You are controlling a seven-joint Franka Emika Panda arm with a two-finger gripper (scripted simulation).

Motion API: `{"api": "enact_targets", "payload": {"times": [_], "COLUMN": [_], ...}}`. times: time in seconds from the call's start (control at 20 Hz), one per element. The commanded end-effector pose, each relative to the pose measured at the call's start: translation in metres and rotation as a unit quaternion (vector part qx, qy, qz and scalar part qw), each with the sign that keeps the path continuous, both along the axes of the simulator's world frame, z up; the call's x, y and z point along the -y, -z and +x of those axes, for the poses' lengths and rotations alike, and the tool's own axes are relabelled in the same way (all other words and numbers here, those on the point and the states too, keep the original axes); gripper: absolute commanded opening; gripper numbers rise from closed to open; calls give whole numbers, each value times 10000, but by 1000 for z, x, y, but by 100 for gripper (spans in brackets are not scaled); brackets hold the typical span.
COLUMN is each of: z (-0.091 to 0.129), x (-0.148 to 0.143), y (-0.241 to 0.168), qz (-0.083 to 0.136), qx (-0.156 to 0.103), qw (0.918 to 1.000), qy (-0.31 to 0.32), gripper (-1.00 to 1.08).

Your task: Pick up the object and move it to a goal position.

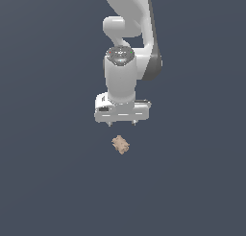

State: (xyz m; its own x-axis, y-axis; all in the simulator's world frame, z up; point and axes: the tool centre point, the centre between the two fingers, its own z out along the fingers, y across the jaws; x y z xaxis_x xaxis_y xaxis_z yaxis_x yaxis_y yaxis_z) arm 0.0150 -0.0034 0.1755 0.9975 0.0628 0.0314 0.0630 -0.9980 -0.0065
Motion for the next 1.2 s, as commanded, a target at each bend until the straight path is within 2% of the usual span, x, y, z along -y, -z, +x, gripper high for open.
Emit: {"api": "enact_targets", "payload": {"times": [0.0,0.25,0.45,0.8,1.15], "z": [2,9,14,23,28], "x": [1,2,4,6,8], "y": [5,20,33,57,72], "qz": [-18,-57,-82,-99,-96], "qx": [-12,-42,-69,-108,-127], "qw": [9997,9964,9899,9719,9551], "qy": [-233,-848,-1415,-2348,-2960], "gripper": [100,100,100,100,100]}}
